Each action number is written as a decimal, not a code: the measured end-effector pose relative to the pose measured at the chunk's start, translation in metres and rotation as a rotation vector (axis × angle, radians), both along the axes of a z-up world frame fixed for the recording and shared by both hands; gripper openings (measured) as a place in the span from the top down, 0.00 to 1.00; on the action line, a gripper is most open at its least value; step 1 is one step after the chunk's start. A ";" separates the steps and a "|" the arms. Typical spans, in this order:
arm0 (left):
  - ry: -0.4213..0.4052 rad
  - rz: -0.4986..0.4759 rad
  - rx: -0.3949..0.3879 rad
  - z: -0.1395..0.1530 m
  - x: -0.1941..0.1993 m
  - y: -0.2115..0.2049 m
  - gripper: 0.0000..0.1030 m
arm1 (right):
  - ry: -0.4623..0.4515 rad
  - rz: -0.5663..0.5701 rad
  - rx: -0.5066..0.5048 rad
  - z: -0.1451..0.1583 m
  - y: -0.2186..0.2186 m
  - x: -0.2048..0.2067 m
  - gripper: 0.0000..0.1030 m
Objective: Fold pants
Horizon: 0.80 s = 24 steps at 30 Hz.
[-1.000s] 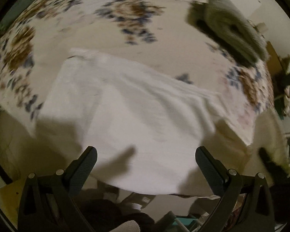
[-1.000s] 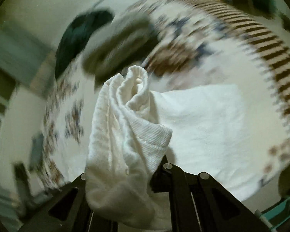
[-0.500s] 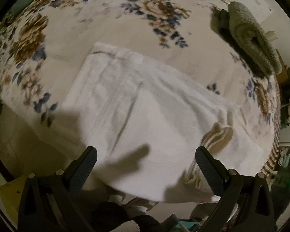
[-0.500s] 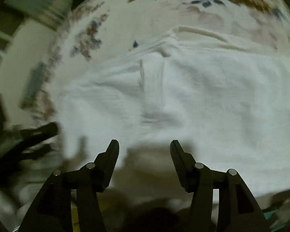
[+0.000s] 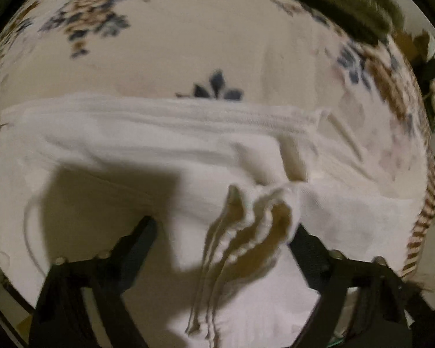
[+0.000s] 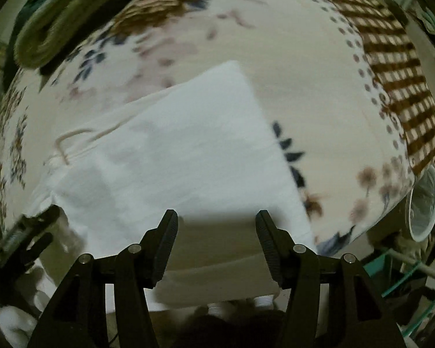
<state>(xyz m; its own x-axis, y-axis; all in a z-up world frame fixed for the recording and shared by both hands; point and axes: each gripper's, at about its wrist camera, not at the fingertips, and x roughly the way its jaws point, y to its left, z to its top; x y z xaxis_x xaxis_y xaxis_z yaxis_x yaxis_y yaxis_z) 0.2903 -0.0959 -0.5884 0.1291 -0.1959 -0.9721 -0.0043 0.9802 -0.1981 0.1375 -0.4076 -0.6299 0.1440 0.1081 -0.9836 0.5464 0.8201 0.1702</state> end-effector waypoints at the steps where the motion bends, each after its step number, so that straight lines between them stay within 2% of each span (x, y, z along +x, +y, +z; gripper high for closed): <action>1: -0.018 -0.016 -0.014 0.001 -0.002 -0.002 0.40 | 0.006 -0.003 -0.003 -0.003 -0.004 -0.002 0.43; 2: -0.029 -0.042 -0.065 0.002 -0.004 -0.005 0.76 | 0.002 -0.003 0.002 -0.004 -0.005 -0.003 0.43; 5: -0.032 -0.057 -0.104 0.016 -0.011 -0.002 0.84 | 0.008 0.009 -0.004 -0.005 -0.006 -0.004 0.43; 8: -0.015 -0.016 -0.175 0.033 -0.011 0.016 0.85 | 0.011 0.017 0.002 -0.009 -0.010 -0.002 0.43; 13: 0.035 0.010 -0.156 0.017 -0.012 0.029 0.85 | 0.035 0.018 0.025 -0.010 -0.002 0.008 0.43; 15: 0.051 0.033 -0.191 0.016 -0.011 0.035 0.81 | 0.036 -0.008 0.048 -0.006 -0.006 0.002 0.43; 18: 0.087 0.085 -0.264 0.017 -0.018 0.047 0.81 | 0.049 -0.083 0.095 0.004 -0.018 -0.021 0.43; 21: 0.128 0.124 -0.301 0.016 -0.036 0.056 0.77 | 0.101 -0.187 0.192 -0.007 -0.026 -0.048 0.43; 24: 0.196 0.107 -0.266 0.001 -0.053 0.046 0.73 | 0.152 -0.271 0.248 -0.025 -0.023 -0.070 0.43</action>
